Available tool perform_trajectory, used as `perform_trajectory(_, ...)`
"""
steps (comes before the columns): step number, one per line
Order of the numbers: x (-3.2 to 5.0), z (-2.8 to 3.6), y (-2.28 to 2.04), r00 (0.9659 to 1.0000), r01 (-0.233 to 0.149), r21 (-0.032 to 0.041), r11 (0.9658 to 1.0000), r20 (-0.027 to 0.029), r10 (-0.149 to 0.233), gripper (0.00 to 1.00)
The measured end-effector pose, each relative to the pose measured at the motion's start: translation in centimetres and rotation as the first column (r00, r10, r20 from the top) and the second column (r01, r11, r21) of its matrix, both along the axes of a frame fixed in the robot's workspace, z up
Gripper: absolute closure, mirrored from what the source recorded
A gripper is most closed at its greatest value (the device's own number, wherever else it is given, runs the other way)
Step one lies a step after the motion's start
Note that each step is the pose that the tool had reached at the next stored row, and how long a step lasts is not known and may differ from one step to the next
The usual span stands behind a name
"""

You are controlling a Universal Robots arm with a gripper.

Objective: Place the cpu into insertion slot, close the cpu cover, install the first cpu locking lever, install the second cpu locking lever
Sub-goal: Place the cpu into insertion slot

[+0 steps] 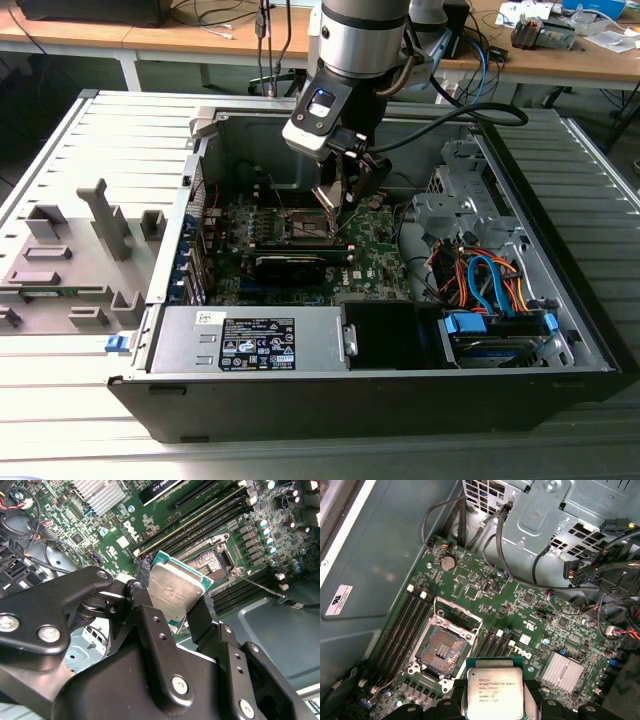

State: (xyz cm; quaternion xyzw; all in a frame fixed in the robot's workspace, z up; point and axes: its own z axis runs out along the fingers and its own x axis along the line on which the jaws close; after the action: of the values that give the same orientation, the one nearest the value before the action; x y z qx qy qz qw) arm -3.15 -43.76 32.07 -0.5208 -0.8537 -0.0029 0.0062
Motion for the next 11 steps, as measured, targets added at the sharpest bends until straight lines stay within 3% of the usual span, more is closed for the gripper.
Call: perform_trajectory(11,0.0,0.0,0.0,1.0,0.006,0.0,1.0,0.0,-0.006,0.45)
